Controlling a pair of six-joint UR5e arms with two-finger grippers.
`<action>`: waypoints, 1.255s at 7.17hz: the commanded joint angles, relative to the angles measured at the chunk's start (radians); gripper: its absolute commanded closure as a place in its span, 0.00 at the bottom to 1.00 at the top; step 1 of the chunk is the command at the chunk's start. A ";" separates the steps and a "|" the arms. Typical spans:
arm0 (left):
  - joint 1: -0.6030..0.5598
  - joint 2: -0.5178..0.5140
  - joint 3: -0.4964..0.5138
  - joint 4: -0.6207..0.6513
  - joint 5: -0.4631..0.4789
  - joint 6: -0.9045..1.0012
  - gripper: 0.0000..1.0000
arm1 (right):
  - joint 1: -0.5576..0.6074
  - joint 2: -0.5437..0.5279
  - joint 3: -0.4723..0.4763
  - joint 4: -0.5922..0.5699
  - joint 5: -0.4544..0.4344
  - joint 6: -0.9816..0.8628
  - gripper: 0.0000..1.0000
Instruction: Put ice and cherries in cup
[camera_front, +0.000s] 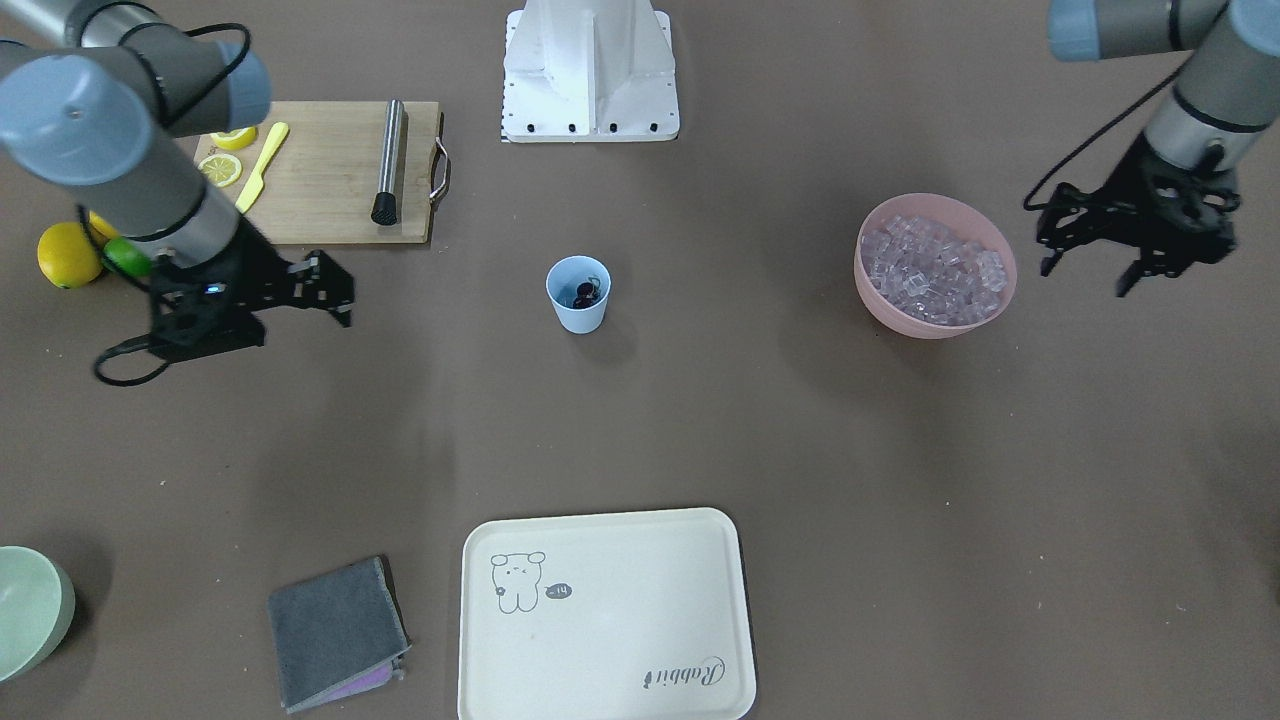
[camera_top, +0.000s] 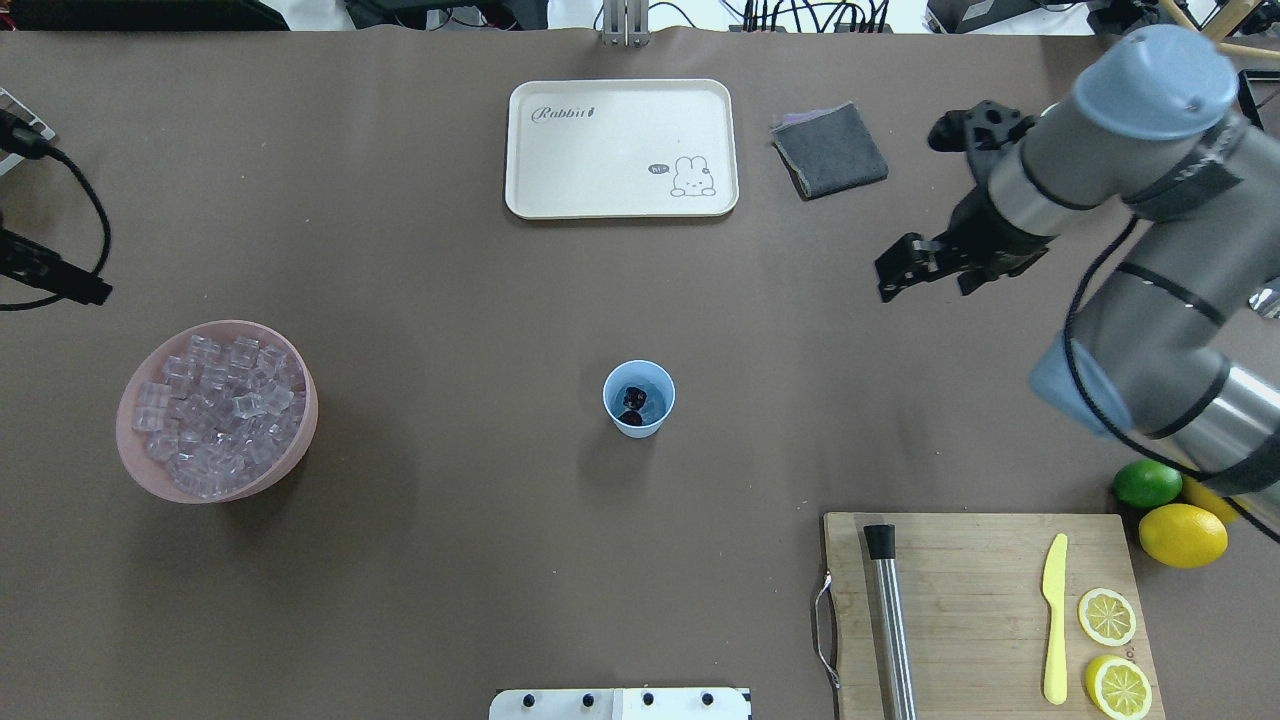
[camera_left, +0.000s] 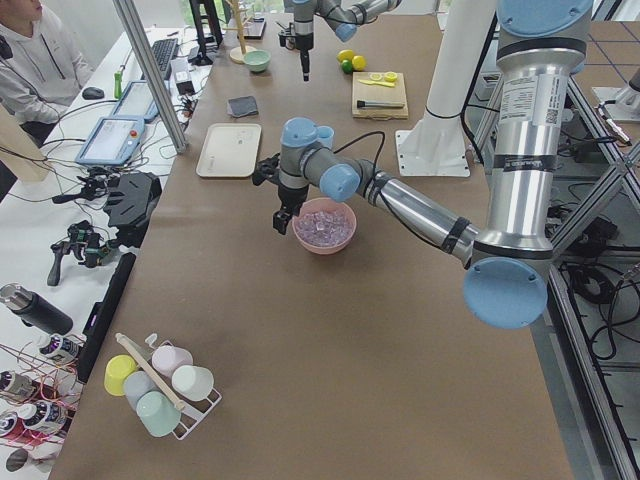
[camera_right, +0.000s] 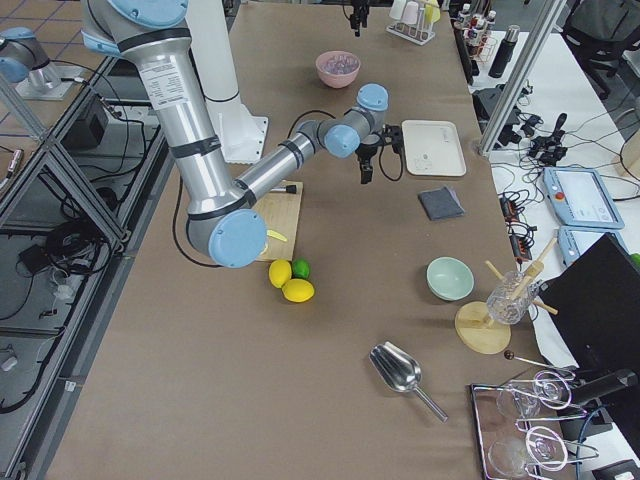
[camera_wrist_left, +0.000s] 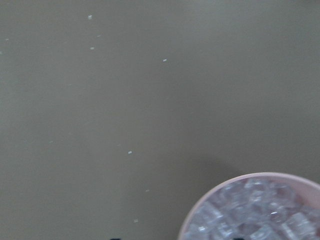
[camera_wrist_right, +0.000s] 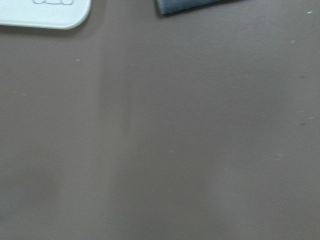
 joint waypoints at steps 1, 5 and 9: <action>-0.178 0.049 0.112 -0.003 -0.135 0.159 0.03 | 0.240 -0.254 0.005 0.006 0.081 -0.433 0.00; -0.267 0.177 0.117 -0.012 -0.122 0.200 0.02 | 0.594 -0.326 -0.219 -0.087 0.081 -1.041 0.00; -0.318 0.185 0.120 0.001 -0.146 0.199 0.02 | 0.605 -0.333 -0.212 -0.081 0.083 -1.035 0.00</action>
